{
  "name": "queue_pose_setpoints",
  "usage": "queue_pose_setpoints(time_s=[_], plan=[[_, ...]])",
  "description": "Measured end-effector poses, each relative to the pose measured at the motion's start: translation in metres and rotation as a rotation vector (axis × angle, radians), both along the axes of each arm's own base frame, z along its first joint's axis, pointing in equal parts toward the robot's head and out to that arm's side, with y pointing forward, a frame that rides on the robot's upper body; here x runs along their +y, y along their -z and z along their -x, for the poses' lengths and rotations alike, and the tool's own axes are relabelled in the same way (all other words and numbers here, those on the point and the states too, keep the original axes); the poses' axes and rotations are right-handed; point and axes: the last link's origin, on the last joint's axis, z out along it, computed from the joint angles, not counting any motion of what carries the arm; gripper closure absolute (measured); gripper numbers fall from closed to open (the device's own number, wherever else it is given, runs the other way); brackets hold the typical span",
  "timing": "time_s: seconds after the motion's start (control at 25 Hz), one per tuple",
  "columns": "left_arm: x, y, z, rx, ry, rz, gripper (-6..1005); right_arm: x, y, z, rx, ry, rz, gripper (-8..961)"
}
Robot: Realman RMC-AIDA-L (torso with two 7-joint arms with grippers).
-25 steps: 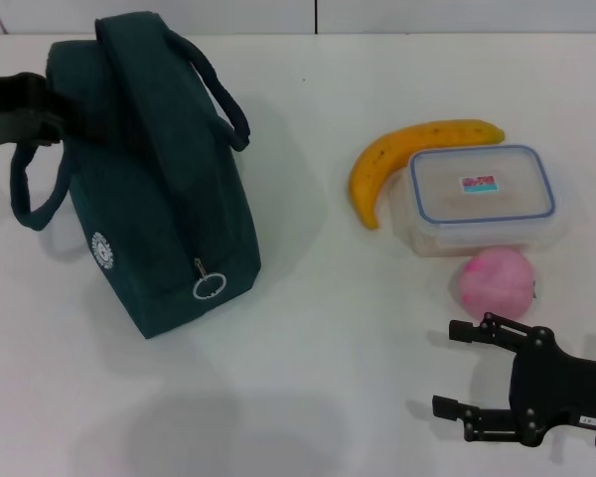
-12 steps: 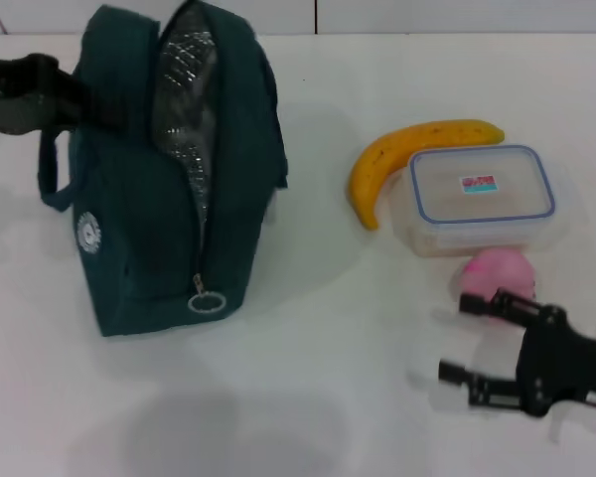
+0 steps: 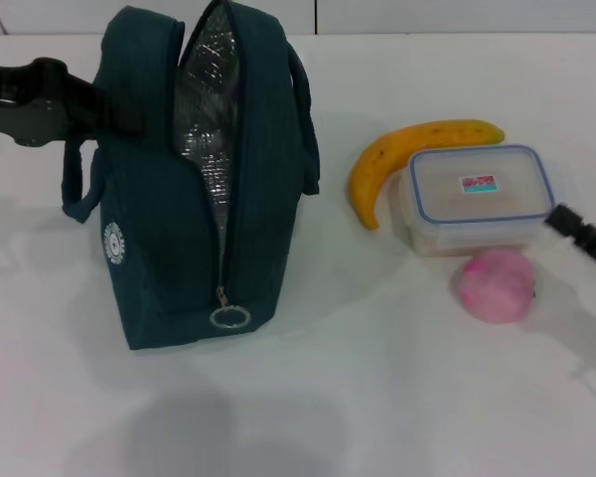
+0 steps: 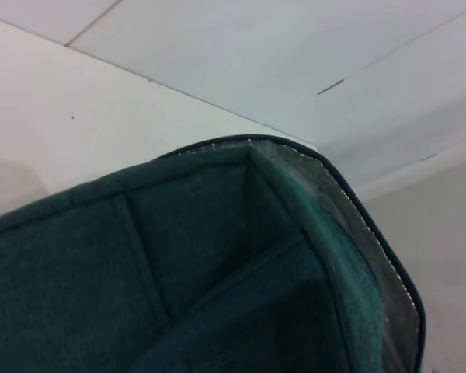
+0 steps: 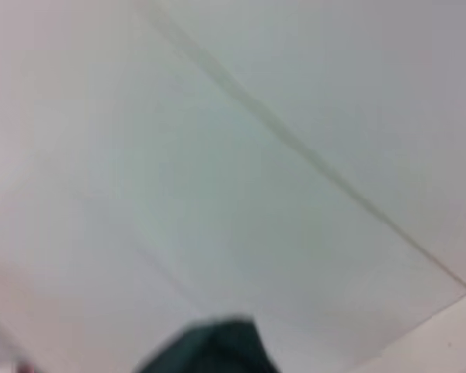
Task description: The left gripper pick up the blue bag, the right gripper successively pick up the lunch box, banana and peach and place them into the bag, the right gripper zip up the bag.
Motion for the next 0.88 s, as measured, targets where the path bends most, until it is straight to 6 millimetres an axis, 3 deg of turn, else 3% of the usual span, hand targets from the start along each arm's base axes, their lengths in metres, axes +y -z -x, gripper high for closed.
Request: queue_pose_setpoints(time_s=[0.36, 0.88], plan=[[-0.001, 0.005, -0.002, -0.011, 0.013, 0.006, 960, -0.002, -0.010, -0.021, 0.254, 0.268, 0.051, 81], [-0.001, 0.006, -0.003, -0.010, 0.024, 0.002, 960, 0.015, 0.001, -0.041, 0.264, 0.481, 0.109, 100]])
